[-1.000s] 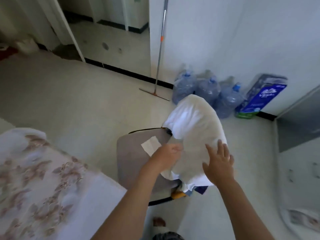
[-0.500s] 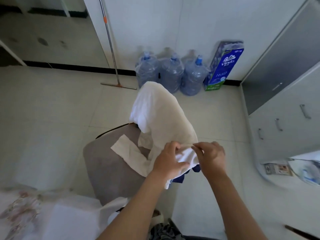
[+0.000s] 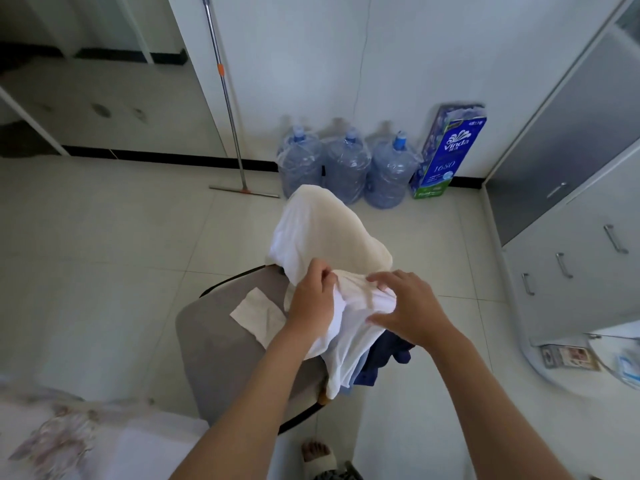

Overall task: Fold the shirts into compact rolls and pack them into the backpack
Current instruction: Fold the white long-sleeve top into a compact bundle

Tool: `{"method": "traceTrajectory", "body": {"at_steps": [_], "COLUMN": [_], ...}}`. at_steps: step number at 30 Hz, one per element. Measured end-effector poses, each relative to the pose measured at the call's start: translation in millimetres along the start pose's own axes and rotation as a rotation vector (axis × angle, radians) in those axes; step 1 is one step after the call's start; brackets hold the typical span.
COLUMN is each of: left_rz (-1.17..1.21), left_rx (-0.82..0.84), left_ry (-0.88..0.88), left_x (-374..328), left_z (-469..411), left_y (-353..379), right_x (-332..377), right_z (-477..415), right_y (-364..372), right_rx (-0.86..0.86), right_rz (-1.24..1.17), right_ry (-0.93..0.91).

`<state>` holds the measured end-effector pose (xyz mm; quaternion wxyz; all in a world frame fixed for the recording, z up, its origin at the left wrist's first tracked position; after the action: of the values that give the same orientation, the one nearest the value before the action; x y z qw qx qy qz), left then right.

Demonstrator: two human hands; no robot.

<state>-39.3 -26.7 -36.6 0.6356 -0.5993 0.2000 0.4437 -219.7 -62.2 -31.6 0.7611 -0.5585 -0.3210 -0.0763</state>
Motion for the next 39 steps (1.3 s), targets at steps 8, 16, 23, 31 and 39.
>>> {"method": "traceTrajectory", "body": {"at_steps": [8, 16, 23, 31, 39], "left_rz": [-0.218, -0.284, -0.286, 0.121, -0.079], "left_rx": [0.219, -0.174, 0.01, -0.221, 0.195], "left_ry": [0.192, 0.273, 0.307, 0.146, 0.057], "left_x": [-42, -40, -48, -41, -25], "left_z": [-2, -16, -13, -11, 25], "left_y": [-8, -80, -58, -120, -142], "right_x": [26, 14, 51, 67, 110], "right_z": [-27, -45, -41, -41, -47], "right_y": [-43, -30, -57, -7, -39], "right_rx": [-0.318, -0.164, -0.339, 0.012, -0.408], "right_rz": [-0.465, 0.24, -0.27, -0.334, -0.285], "right_ry": [0.121, 0.077, 0.136, -0.041, -0.041]}}
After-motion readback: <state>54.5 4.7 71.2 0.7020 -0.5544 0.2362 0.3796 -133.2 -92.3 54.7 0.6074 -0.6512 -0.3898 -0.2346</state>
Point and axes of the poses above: each hand's wrist, its own z-axis away from the middle knuckle, its own y-axis out of the palm, x = y × z, the point moved 10 cm from there along -z, towards the middle knuckle, and after that the axes turned 8 degrees about -z, right-handed, at the moved point
